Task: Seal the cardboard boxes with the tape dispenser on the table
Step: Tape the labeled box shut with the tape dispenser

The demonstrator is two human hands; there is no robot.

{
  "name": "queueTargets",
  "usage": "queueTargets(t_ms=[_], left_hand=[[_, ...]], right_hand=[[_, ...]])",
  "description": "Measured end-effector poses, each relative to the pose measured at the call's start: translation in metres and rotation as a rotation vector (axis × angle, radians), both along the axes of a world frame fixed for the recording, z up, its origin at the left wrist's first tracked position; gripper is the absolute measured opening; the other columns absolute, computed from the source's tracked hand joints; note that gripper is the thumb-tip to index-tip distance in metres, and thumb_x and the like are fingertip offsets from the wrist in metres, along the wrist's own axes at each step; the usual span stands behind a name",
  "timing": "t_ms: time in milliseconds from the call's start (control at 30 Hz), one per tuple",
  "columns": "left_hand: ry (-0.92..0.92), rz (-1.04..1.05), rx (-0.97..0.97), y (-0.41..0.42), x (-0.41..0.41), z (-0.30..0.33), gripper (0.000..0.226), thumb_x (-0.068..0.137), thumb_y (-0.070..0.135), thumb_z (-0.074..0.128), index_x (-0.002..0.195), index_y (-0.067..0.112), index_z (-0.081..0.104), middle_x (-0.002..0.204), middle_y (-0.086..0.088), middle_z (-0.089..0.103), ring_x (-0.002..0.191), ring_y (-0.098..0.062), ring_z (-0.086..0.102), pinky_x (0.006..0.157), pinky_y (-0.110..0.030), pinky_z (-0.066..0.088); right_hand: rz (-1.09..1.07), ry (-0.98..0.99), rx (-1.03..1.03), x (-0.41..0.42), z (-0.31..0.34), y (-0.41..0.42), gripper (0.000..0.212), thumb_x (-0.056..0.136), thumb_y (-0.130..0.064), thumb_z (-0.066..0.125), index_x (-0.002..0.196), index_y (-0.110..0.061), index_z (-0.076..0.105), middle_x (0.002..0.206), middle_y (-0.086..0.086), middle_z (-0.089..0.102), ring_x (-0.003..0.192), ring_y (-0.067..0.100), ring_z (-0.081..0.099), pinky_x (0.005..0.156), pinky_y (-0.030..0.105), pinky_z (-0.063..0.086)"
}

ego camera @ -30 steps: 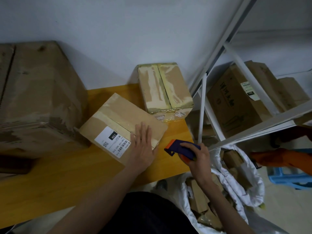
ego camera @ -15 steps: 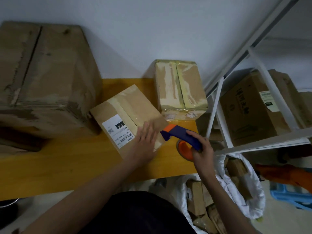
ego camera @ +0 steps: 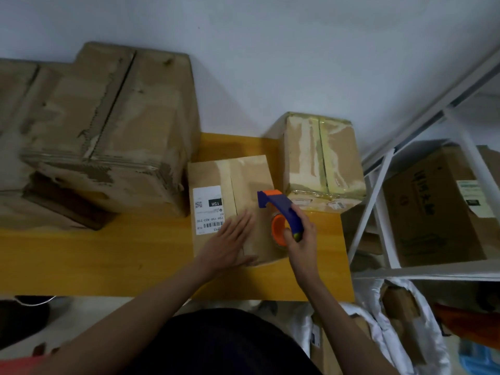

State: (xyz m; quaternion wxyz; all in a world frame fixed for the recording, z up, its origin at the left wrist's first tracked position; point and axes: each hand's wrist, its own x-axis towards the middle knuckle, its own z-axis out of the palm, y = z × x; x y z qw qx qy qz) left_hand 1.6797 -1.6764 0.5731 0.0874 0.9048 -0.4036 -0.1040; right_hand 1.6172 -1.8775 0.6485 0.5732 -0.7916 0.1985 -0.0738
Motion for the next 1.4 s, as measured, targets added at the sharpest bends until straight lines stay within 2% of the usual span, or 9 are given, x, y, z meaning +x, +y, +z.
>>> queueTargets(t_ms=[167,333,500,567,667,767,833,1033,1400], left_hand=[[0.036,0.204,0.038,0.008,0.036,0.004,0.091,0.094,0.074,0.000,0.160,0.011,-0.004,0.167,-0.008,-0.014,0.154,-0.022,-0.014,0.126,-0.050,0.008],[0.085,0.199,0.094,0.001,0.094,0.021,0.107,0.086,0.082,0.036,0.160,0.018,-0.010,0.165,-0.007,-0.023,0.151,-0.025,-0.025,0.125,-0.049,-0.005],[0.242,0.318,0.161,-0.008,0.158,0.039,0.145,0.063,0.081,0.071,0.158,0.018,-0.018,0.164,-0.008,-0.027,0.150,-0.032,-0.024,0.123,-0.054,-0.006],[0.289,0.320,0.201,-0.010,0.172,0.040,0.153,0.055,0.078,0.078,0.157,0.016,-0.017,0.165,-0.010,-0.021,0.152,-0.034,-0.020,0.124,-0.055,-0.004],[0.323,0.306,0.183,-0.013,0.176,0.038,0.154,0.053,0.072,0.084,0.158,0.013,-0.013,0.167,-0.010,-0.011,0.153,-0.034,-0.011,0.124,-0.052,0.003],[0.289,0.265,0.169,-0.013,0.170,0.031,0.153,0.051,0.072,0.085,0.158,0.016,-0.009,0.166,-0.007,-0.003,0.153,-0.033,-0.003,0.124,-0.049,0.010],[0.294,0.225,0.177,-0.011,0.161,0.029,0.154,0.050,0.071,0.086,0.158,0.019,-0.010,0.167,-0.004,-0.005,0.153,-0.031,-0.005,0.124,-0.049,0.009],[0.262,0.058,0.188,-0.015,0.124,0.033,0.151,0.053,0.069,0.085,0.159,0.018,-0.010,0.168,-0.003,-0.009,0.154,-0.024,-0.010,0.121,-0.037,-0.005],[0.302,-0.048,0.095,-0.023,0.084,0.031,0.134,0.065,0.067,0.080,0.161,0.019,0.000,0.169,0.003,-0.001,0.155,-0.021,-0.004,0.118,-0.030,-0.008]], right_hand=[[0.039,0.027,-0.039,-0.005,-0.001,-0.002,0.061,0.097,0.001,0.056,0.146,-0.034,0.045,0.134,0.003,0.042,0.109,-0.009,0.048,0.085,0.005,0.041],[0.113,0.053,-0.071,-0.004,0.000,-0.006,0.060,0.098,-0.007,0.062,0.146,-0.038,0.045,0.136,0.000,0.044,0.111,-0.011,0.048,0.086,0.007,0.043],[0.102,0.080,-0.084,-0.007,-0.002,-0.009,0.061,0.098,-0.010,0.063,0.148,-0.037,0.042,0.139,-0.002,0.046,0.116,-0.011,0.048,0.091,0.009,0.043],[0.092,0.101,-0.108,-0.009,-0.003,-0.012,0.063,0.099,-0.013,0.062,0.151,-0.037,0.038,0.139,-0.008,0.046,0.119,-0.012,0.046,0.096,0.016,0.046],[0.027,0.120,-0.076,-0.014,-0.005,-0.020,0.065,0.099,-0.019,0.064,0.154,-0.037,0.034,0.142,-0.021,0.046,0.127,-0.005,0.046,0.104,0.038,0.048],[-0.037,0.113,0.019,-0.022,-0.001,-0.025,0.062,0.097,-0.030,0.067,0.150,-0.044,0.039,0.146,-0.018,0.050,0.131,0.009,0.051,0.101,0.051,0.052],[-0.051,0.092,0.039,-0.026,0.002,-0.025,0.059,0.097,-0.027,0.067,0.147,-0.045,0.043,0.142,-0.019,0.053,0.128,0.012,0.054,0.096,0.053,0.054],[-0.036,0.030,0.083,-0.014,0.012,-0.017,0.061,0.091,-0.002,0.070,0.140,-0.033,0.048,0.131,-0.018,0.054,0.123,0.014,0.054,0.099,0.045,0.051],[-0.069,0.079,0.032,-0.002,-0.003,0.018,0.066,0.083,-0.004,0.079,0.132,-0.023,0.038,0.126,-0.005,0.047,0.112,0.005,0.052,0.087,0.016,0.048]])
